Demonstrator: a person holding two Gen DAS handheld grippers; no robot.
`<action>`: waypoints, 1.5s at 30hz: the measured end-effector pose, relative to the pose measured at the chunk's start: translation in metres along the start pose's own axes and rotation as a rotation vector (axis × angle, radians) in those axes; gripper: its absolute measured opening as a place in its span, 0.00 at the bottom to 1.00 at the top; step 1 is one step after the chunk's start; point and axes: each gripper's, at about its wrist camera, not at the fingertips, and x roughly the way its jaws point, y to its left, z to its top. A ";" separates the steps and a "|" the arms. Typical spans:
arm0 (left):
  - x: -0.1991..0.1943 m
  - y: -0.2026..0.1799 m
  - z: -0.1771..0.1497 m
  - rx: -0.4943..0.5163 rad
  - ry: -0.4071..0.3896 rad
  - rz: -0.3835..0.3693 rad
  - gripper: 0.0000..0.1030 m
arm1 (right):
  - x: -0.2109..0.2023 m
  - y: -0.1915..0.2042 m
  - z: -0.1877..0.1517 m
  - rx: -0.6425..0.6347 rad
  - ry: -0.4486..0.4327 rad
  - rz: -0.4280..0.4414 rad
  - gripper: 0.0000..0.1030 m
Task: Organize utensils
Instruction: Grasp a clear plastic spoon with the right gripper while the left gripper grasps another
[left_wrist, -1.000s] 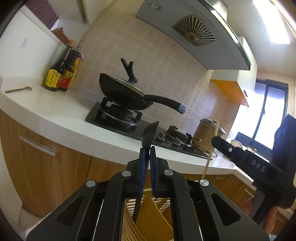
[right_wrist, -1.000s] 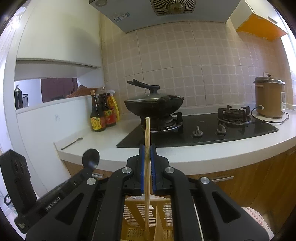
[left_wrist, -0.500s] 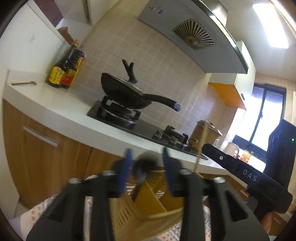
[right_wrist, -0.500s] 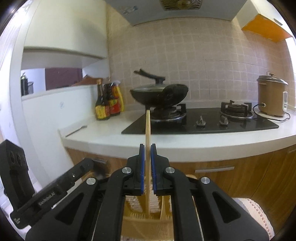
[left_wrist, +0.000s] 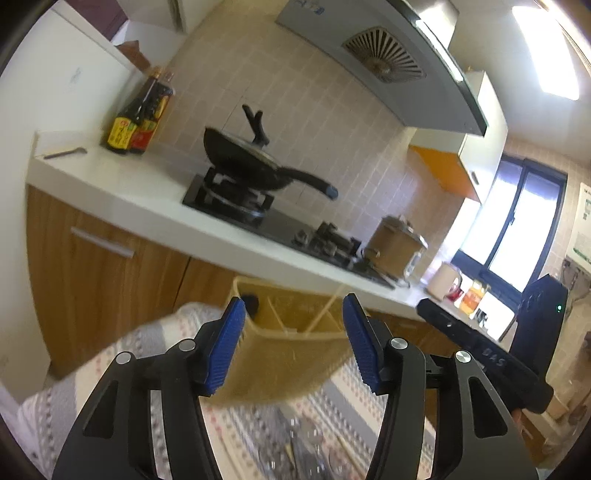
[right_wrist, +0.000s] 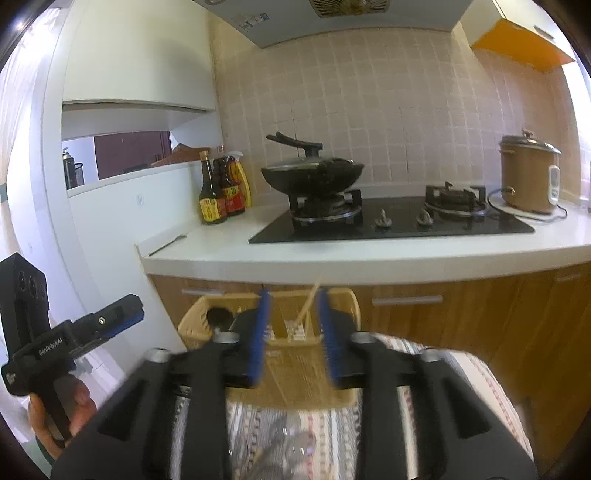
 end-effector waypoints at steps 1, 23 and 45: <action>-0.005 -0.004 -0.004 0.012 0.023 0.018 0.56 | -0.010 -0.005 -0.004 0.007 -0.003 -0.009 0.47; 0.062 0.023 -0.096 -0.147 0.672 0.133 0.57 | 0.031 -0.016 -0.118 0.130 0.736 0.003 0.37; 0.132 -0.024 -0.119 0.009 0.767 0.384 0.29 | 0.066 -0.016 -0.129 0.136 0.865 0.027 0.36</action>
